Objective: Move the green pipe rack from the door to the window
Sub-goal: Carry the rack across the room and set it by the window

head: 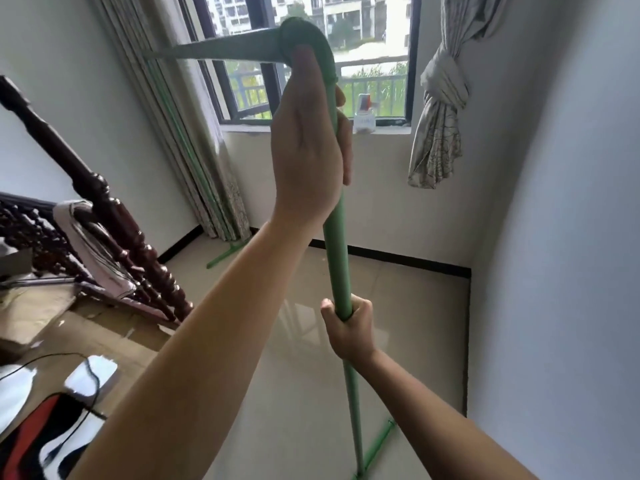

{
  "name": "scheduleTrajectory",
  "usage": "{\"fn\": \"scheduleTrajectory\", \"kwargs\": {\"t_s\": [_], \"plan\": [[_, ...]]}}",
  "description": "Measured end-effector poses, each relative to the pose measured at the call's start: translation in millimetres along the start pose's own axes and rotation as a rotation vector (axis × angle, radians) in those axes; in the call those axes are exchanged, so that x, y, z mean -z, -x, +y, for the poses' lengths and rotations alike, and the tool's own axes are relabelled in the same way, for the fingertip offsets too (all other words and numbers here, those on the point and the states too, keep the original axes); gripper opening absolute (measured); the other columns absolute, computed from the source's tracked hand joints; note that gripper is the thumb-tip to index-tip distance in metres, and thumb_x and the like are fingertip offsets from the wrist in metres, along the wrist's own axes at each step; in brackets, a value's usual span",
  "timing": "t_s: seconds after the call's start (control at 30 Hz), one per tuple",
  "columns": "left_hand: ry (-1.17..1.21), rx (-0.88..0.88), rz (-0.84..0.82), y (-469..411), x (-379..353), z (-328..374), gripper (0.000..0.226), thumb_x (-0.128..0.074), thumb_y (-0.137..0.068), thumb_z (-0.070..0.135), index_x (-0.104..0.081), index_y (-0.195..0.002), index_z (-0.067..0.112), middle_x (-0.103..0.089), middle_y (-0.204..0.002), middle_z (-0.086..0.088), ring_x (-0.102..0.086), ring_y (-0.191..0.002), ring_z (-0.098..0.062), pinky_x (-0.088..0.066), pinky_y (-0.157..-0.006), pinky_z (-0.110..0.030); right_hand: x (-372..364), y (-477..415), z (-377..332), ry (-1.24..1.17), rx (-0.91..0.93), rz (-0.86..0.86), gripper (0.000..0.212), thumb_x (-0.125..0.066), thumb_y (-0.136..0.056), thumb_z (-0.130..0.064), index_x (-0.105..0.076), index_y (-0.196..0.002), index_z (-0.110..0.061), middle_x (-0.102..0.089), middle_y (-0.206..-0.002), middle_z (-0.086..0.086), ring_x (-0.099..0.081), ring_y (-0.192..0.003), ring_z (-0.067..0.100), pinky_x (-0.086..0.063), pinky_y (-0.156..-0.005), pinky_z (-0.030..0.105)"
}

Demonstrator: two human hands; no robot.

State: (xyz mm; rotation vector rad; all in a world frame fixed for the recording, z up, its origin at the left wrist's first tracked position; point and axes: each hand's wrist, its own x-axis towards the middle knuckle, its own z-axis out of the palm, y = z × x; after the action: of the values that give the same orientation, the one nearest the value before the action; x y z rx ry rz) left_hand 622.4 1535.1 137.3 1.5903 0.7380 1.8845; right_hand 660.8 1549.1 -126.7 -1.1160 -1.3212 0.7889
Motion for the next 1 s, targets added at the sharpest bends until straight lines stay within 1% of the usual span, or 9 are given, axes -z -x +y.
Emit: {"fn": "scheduleTrajectory", "kwargs": {"t_s": [0.13,0.27,0.4,0.5,0.57,0.63,0.77,0.87,1.0], "plan": [[0.016,-0.045,0.027,-27.4,-8.6,-25.5,0.045,-0.019,-0.106,0.027,-0.049,-0.085,0.001,-0.028,-0.051,-0.034,-0.023,-0.035,-0.041,-0.02,-0.031,-0.041,-0.2,-33.9,9.1,-0.015,0.019,-0.025,0.05,-0.06,-0.083,-0.016,-0.024,-0.05,-0.027,-0.026,-0.042,-0.011,-0.023,-0.042,0.009,-0.021,-0.042,0.027],[0.027,-0.084,0.008,-60.4,-18.0,-56.3,0.042,-0.024,-0.103,0.029,-0.049,-0.085,0.0,-0.034,-0.047,-0.026,-0.032,-0.031,-0.026,-0.026,-0.028,-0.041,8.6,-77.2,15.4,0.01,0.009,0.0,0.049,-0.06,-0.084,-0.016,-0.026,-0.05,-0.026,-0.028,-0.046,-0.011,-0.025,-0.042,0.012,-0.022,-0.042,0.032],[-0.002,-0.133,-0.034,-100.9,-35.5,-103.8,0.039,-0.03,-0.099,0.036,-0.046,-0.08,0.005,-0.037,-0.05,-0.004,-0.035,-0.033,-0.018,-0.029,-0.031,-0.037,20.0,-127.6,32.7,0.013,-0.1,-0.009,0.044,-0.06,-0.078,-0.029,-0.032,-0.055,-0.004,-0.036,-0.052,0.008,-0.035,-0.047,0.017,-0.035,-0.04,0.045],[-0.024,-0.137,-0.005,-134.1,-42.9,-141.7,0.036,-0.031,-0.102,0.029,-0.042,-0.075,0.008,-0.033,-0.052,0.0,-0.033,-0.036,-0.024,-0.029,-0.031,-0.041,16.2,-165.5,40.2,0.018,-0.19,-0.069,0.034,-0.06,-0.079,-0.028,-0.041,-0.06,-0.007,-0.042,-0.056,0.012,-0.044,-0.046,0.021,-0.045,-0.047,0.043],[-0.014,-0.142,0.008,-154.1,-41.2,-160.6,0.037,-0.032,-0.103,0.03,-0.041,-0.075,0.008,-0.032,-0.054,0.0,-0.032,-0.037,-0.026,-0.028,-0.031,-0.042,9.6,-188.8,43.9,0.033,-0.206,-0.089,0.03,-0.061,-0.085,-0.021,-0.044,-0.062,-0.013,-0.042,-0.057,0.013,-0.048,-0.046,0.022,-0.049,-0.05,0.042],[-0.012,-0.134,0.007,-170.8,-40.0,-176.1,0.037,-0.032,-0.103,0.031,-0.042,-0.077,0.007,-0.032,-0.054,-0.003,-0.032,-0.036,-0.024,-0.028,-0.033,-0.039,2.9,-208.7,51.5,0.053,-0.209,-0.08,0.038,-0.06,-0.09,-0.015,-0.039,-0.058,-0.017,-0.041,-0.056,0.009,-0.047,-0.047,0.022,-0.049,-0.049,0.041],[-0.018,-0.13,0.029,-196.9,-43.3,-201.7,0.034,-0.032,-0.105,0.023,-0.045,-0.081,0.003,-0.031,-0.054,-0.017,-0.03,-0.035,-0.025,-0.023,-0.032,-0.038,-6.2,-243.3,69.5,0.092,-0.172,-0.073,0.042,-0.058,-0.089,-0.024,-0.031,-0.057,-0.02,-0.035,-0.054,0.003,-0.04,-0.049,0.021,-0.049,-0.045,0.054],[-0.054,-0.126,0.062,-222.0,-52.5,-226.0,0.033,-0.031,-0.105,0.023,-0.044,-0.08,0.006,-0.032,-0.053,-0.019,-0.032,-0.034,-0.022,-0.025,-0.033,-0.034,-8.1,-279.7,83.1,0.076,-0.164,-0.07,0.043,-0.057,-0.09,-0.025,-0.029,-0.058,-0.023,-0.034,-0.053,0.001,-0.039,-0.048,0.021,-0.048,-0.045,0.054],[-0.109,-0.124,0.119,-257.6,-69.0,-264.9,0.035,-0.032,-0.105,0.027,-0.044,-0.078,0.009,-0.035,-0.052,-0.013,-0.036,-0.035,-0.018,-0.031,-0.037,-0.027,-6.3,-336.8,105.4,-0.003,-0.164,-0.131,0.047,-0.063,-0.093,-0.025,-0.035,-0.059,-0.01,-0.039,-0.053,0.005,-0.045,-0.046,0.022,-0.048,-0.046,0.046]]}}
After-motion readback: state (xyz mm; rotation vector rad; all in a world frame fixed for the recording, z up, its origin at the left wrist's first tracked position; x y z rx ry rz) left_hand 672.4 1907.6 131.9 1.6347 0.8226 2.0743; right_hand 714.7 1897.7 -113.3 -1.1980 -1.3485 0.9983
